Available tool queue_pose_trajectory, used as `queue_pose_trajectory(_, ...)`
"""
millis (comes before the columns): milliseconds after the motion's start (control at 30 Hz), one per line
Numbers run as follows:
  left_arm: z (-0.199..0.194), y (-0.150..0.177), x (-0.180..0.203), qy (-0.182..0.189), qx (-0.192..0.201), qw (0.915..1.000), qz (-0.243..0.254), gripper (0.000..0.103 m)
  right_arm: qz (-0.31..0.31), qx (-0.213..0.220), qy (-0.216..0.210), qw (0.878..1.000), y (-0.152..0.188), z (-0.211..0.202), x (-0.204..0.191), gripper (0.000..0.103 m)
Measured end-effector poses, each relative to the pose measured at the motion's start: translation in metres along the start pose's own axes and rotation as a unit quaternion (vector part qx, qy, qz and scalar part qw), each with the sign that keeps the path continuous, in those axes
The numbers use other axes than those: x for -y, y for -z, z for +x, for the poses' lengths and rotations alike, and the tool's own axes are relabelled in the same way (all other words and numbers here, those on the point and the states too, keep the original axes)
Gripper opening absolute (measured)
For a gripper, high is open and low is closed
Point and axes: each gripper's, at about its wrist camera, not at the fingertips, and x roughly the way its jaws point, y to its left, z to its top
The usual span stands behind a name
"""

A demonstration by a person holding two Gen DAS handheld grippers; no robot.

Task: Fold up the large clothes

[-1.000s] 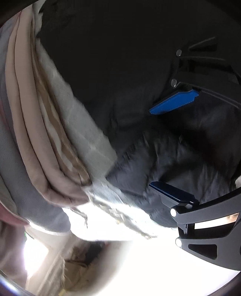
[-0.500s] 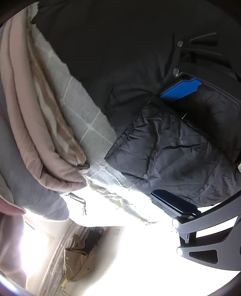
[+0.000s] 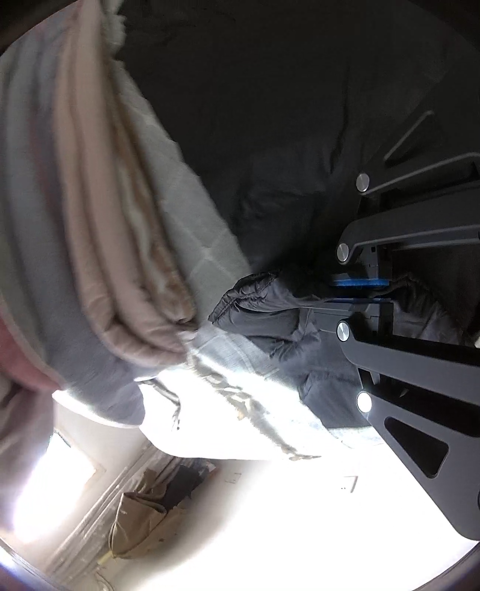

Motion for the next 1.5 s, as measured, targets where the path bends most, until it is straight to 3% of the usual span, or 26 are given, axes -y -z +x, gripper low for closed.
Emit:
queue_pose_trajectory(233, -0.077, -0.023, 0.005, 0.079, 0.067, 0.9942, -0.029, 0.003, -0.011, -0.009, -0.005, 1.000, 0.006, 0.007, -0.009, 0.077)
queue_pose_trajectory(533, -0.177, -0.048, 0.112, 0.184, 0.126, 0.9748, 0.008, 0.003, -0.011, -0.033, -0.021, 0.999, 0.018, 0.014, -0.021, 0.077)
queue_pose_trajectory(767, -0.201, -0.035, 0.201, 0.237, 0.126, 0.9619, 0.054, 0.003, 0.007, -0.001, -0.049, 0.999, 0.013, -0.010, -0.024, 0.078)
queue_pose_trajectory(933, -0.185, -0.016, 0.258, 0.236, 0.087, 0.9612, 0.114, 0.004, 0.014, 0.010, -0.061, 0.998, 0.010, -0.021, -0.025, 0.080)
queue_pose_trajectory(1033, -0.168, -0.004, 0.285, 0.215, 0.059, 0.9629, 0.152, 0.014, 0.014, 0.010, -0.061, 0.998, 0.010, -0.022, -0.025, 0.080)
queue_pose_trajectory(1100, -0.166, 0.002, 0.291, 0.208, 0.055, 0.9623, 0.166, 0.038, 0.015, 0.008, -0.058, 0.998, 0.010, -0.021, -0.024, 0.080)
queue_pose_trajectory(1167, -0.172, 0.005, 0.296, 0.206, 0.068, 0.9606, 0.174, 0.054, 0.018, 0.007, -0.056, 0.998, 0.010, -0.020, -0.023, 0.080)
queue_pose_trajectory(1300, -0.193, 0.003, 0.298, 0.231, 0.094, 0.9509, 0.184, 0.066, 0.024, 0.011, -0.051, 0.998, 0.005, -0.027, -0.020, 0.080)
queue_pose_trajectory(1500, -0.218, -0.003, 0.291, 0.313, 0.097, 0.9287, 0.173, 0.068, 0.019, 0.029, -0.041, 0.999, 0.002, -0.036, -0.019, 0.080)
